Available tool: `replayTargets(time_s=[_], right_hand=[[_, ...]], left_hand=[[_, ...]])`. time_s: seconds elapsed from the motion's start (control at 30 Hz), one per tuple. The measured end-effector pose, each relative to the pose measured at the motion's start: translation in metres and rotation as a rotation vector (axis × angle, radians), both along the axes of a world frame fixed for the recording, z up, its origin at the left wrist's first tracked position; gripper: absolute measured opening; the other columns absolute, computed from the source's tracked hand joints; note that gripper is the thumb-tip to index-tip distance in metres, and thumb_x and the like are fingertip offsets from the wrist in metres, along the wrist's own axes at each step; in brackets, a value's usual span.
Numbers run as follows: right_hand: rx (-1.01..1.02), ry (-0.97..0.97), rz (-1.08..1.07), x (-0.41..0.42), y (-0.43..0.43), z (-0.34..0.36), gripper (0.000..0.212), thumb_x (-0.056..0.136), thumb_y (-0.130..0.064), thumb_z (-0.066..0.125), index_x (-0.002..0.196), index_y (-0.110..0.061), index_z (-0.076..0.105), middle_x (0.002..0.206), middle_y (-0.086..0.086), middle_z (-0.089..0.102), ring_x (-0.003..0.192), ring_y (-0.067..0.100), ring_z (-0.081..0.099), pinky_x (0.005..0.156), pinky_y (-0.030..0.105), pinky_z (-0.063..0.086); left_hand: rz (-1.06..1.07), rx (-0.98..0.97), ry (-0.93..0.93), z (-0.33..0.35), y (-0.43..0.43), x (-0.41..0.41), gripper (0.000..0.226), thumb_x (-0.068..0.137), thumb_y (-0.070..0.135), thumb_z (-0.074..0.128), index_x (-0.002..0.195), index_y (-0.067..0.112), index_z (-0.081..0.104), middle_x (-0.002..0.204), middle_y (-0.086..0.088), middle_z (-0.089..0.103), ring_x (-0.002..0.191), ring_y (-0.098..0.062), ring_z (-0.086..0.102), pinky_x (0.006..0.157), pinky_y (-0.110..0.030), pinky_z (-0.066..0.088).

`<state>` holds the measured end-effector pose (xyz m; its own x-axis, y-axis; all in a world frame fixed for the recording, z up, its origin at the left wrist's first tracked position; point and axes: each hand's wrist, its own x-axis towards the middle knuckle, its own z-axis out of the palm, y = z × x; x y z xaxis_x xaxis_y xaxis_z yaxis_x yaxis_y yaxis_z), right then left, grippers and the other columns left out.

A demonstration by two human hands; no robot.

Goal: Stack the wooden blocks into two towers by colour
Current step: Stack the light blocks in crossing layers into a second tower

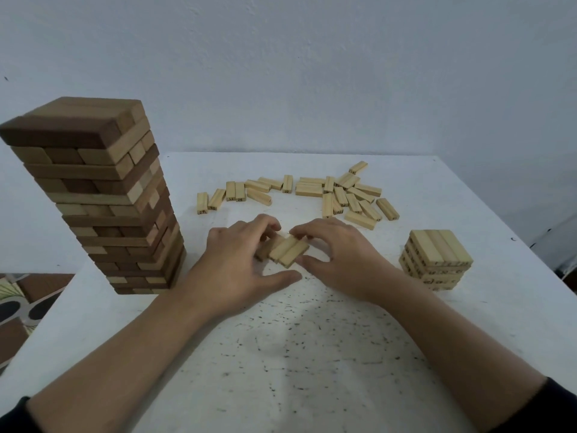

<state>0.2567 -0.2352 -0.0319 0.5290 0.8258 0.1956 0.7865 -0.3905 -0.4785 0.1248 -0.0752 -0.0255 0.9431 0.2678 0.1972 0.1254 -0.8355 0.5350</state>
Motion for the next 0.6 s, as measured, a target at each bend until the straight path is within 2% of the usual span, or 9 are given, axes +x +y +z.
replayTargets(time_s=[0.07, 0.13, 0.23, 0.3, 0.43, 0.5, 0.53, 0.6], right_hand=[[0.026, -0.011, 0.005, -0.0007, -0.0023, 0.0011, 0.035, 0.089, -0.037, 0.074, 0.121, -0.025, 0.067, 0.109, -0.014, 0.066, 0.107, 0.005, 0.054, 0.092, 0.02, 0.04], [0.04, -0.012, 0.0, -0.0024, -0.0064, 0.0008, 0.032, 0.083, -0.043, 0.078, 0.109, -0.027, 0.069, 0.096, -0.016, 0.064, 0.095, 0.002, 0.055, 0.08, 0.012, 0.038], [0.048, 0.001, -0.021, -0.0062, -0.0099, -0.0012, 0.036, 0.08, -0.05, 0.08, 0.106, -0.028, 0.067, 0.09, -0.015, 0.06, 0.088, 0.003, 0.054, 0.073, 0.012, 0.039], [0.031, -0.015, -0.038, -0.0079, -0.0093, -0.0026, 0.043, 0.08, -0.055, 0.077, 0.111, -0.027, 0.065, 0.094, -0.014, 0.057, 0.09, 0.005, 0.052, 0.077, 0.019, 0.042], [-0.046, -0.012, -0.064, -0.0088, -0.0091, -0.0005, 0.058, 0.085, -0.061, 0.068, 0.131, -0.027, 0.06, 0.116, -0.013, 0.052, 0.112, 0.008, 0.043, 0.096, 0.03, 0.041], [-0.078, -0.014, -0.07, -0.0087, -0.0098, 0.002, 0.057, 0.088, -0.061, 0.065, 0.133, -0.026, 0.059, 0.119, -0.014, 0.051, 0.115, 0.009, 0.041, 0.1, 0.033, 0.039], [-0.091, -0.016, -0.075, -0.0085, -0.0095, 0.003, 0.056, 0.089, -0.061, 0.064, 0.133, -0.026, 0.059, 0.12, -0.014, 0.051, 0.115, 0.009, 0.04, 0.101, 0.034, 0.039], [-0.118, -0.014, -0.083, -0.0087, -0.0079, 0.0044, 0.055, 0.091, -0.061, 0.061, 0.134, -0.027, 0.057, 0.121, -0.014, 0.049, 0.116, 0.009, 0.039, 0.103, 0.038, 0.038]], left_hand=[[-0.037, -0.075, 0.003, 0.0002, 0.0002, 0.0, 0.048, 0.085, 0.054, 0.073, 0.121, 0.045, 0.043, 0.117, 0.026, 0.057, 0.108, 0.028, 0.036, 0.097, -0.036, 0.038], [-0.083, -0.145, 0.04, 0.0004, 0.0013, 0.0, 0.042, 0.09, 0.041, 0.072, 0.12, 0.043, 0.042, 0.122, 0.024, 0.06, 0.104, 0.024, 0.046, 0.092, -0.036, 0.039], [-0.198, -0.174, 0.084, 0.0006, 0.0032, 0.0001, 0.041, 0.095, 0.03, 0.067, 0.127, 0.037, 0.042, 0.128, 0.025, 0.062, 0.106, 0.02, 0.048, 0.086, -0.033, 0.038], [-0.24, -0.176, 0.092, -0.0001, 0.0048, 0.0007, 0.044, 0.097, 0.027, 0.065, 0.132, 0.039, 0.04, 0.129, 0.032, 0.06, 0.109, 0.013, 0.05, 0.089, -0.03, 0.039], [-0.209, -0.142, 0.075, -0.0024, 0.0052, 0.0016, 0.053, 0.098, 0.033, 0.064, 0.142, 0.043, 0.037, 0.139, 0.032, 0.05, 0.126, 0.024, 0.03, 0.112, -0.034, 0.032], [-0.135, -0.085, 0.066, -0.0008, 0.0031, 0.0013, 0.062, 0.096, 0.044, 0.064, 0.15, 0.041, 0.034, 0.14, 0.033, 0.038, 0.119, 0.032, 0.02, 0.116, -0.033, 0.026], [-0.084, -0.03, 0.074, -0.0004, 0.0025, 0.0014, 0.065, 0.095, 0.05, 0.063, 0.152, 0.039, 0.034, 0.136, 0.031, 0.035, 0.109, 0.029, 0.02, 0.114, -0.032, 0.024], [-0.005, 0.083, 0.091, -0.0023, 0.0037, 0.0032, 0.067, 0.093, 0.062, 0.057, 0.152, 0.033, 0.04, 0.132, 0.025, 0.035, 0.107, 0.015, 0.018, 0.109, -0.032, 0.022]])
